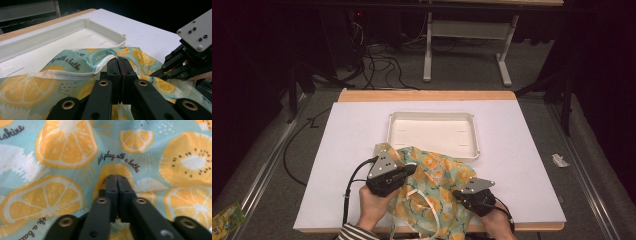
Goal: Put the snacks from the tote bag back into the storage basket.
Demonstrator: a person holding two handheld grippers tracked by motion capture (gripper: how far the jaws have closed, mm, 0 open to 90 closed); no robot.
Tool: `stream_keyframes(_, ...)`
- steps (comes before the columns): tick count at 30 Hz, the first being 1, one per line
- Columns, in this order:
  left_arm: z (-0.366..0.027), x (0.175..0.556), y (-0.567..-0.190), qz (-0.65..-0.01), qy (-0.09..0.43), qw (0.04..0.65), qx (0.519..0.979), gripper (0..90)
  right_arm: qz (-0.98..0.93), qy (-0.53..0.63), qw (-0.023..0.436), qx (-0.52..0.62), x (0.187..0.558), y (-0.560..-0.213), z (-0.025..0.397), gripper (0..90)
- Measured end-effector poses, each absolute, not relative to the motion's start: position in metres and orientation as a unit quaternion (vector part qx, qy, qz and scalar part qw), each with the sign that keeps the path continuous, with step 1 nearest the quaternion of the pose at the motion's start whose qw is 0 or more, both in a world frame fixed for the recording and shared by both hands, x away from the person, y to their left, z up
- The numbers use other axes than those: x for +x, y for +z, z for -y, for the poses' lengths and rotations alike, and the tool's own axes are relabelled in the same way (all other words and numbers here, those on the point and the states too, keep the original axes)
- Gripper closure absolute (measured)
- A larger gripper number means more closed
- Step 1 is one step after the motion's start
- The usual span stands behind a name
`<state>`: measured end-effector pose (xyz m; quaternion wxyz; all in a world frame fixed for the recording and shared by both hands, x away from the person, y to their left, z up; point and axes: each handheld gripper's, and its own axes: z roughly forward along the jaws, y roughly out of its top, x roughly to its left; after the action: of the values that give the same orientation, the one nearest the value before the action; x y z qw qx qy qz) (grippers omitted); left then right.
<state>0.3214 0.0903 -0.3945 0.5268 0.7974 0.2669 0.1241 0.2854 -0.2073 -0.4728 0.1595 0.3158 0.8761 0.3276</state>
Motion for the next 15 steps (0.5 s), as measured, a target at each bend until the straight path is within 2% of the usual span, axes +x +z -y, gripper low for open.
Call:
stream_keyframes(9, -0.092, 0.321, -0.392, -0.265, 0.128, 0.532, 0.794, 88.7, -0.859, 0.363, 0.162, 0.322, 0.283, -0.459, 0.22, 90.0)
stream_keyframes(15, -0.088, 0.321, -0.386, -0.258, 0.125, 0.548, 0.785, 88.7, -0.837, 0.391, 0.187, 0.334, 0.284, -0.438, 0.238, 90.0)
